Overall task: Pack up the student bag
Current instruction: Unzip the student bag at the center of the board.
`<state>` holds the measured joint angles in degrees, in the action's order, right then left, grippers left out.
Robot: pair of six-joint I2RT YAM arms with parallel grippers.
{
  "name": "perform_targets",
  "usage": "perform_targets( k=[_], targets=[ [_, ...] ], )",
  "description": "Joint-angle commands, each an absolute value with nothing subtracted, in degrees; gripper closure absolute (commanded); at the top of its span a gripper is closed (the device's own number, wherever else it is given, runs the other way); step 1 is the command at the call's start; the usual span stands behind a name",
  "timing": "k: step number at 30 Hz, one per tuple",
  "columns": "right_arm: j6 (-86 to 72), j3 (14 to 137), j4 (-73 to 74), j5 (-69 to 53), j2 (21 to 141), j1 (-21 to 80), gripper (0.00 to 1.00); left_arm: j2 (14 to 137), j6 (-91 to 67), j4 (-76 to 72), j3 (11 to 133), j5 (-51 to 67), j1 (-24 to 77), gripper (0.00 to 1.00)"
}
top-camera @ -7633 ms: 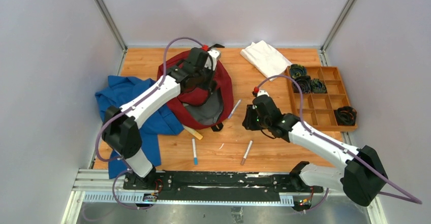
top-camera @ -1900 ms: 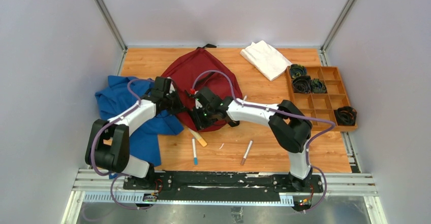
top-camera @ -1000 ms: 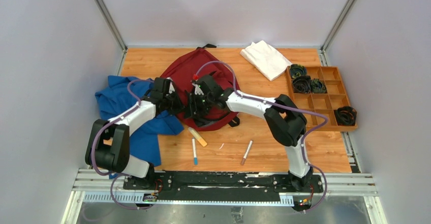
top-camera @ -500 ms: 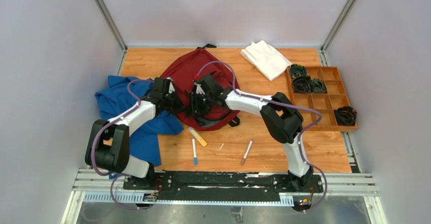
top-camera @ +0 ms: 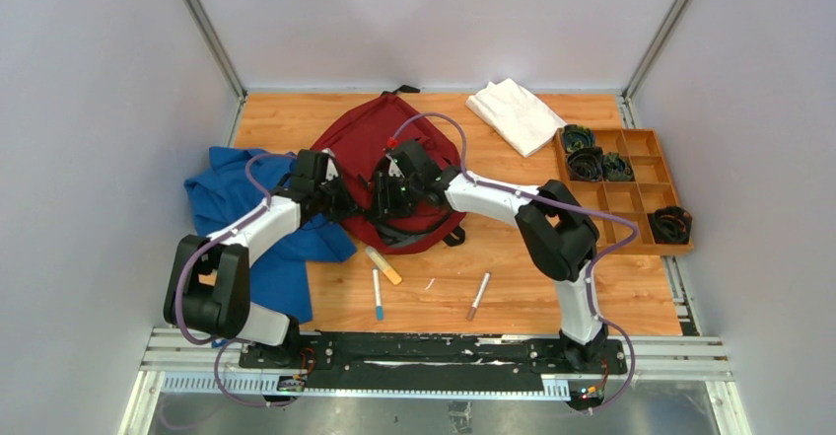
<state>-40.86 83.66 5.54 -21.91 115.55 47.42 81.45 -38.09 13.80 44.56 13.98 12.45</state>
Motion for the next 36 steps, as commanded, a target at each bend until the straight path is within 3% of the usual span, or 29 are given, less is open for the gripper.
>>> perform_targets(
  k=[1,15,20,36],
  targets=[
    [-40.47,83.66,5.43,-21.19,115.12,46.67,0.55,79.71,-37.62,13.98,44.21,15.73,12.13,1.00],
    [-41.91,81.18,4.31,-19.44,113.78,46.12,0.49,79.26,-37.18,14.30,43.99,15.64,12.04,1.00],
    [-42.27,80.04,3.48,-19.08,113.51,45.89,0.43,79.02,-37.02,14.33,43.89,15.56,11.99,1.00],
    [-43.66,85.07,-1.35,-27.07,118.41,45.97,0.53,78.89,-37.09,14.25,43.95,16.01,11.95,1.00]
  ],
)
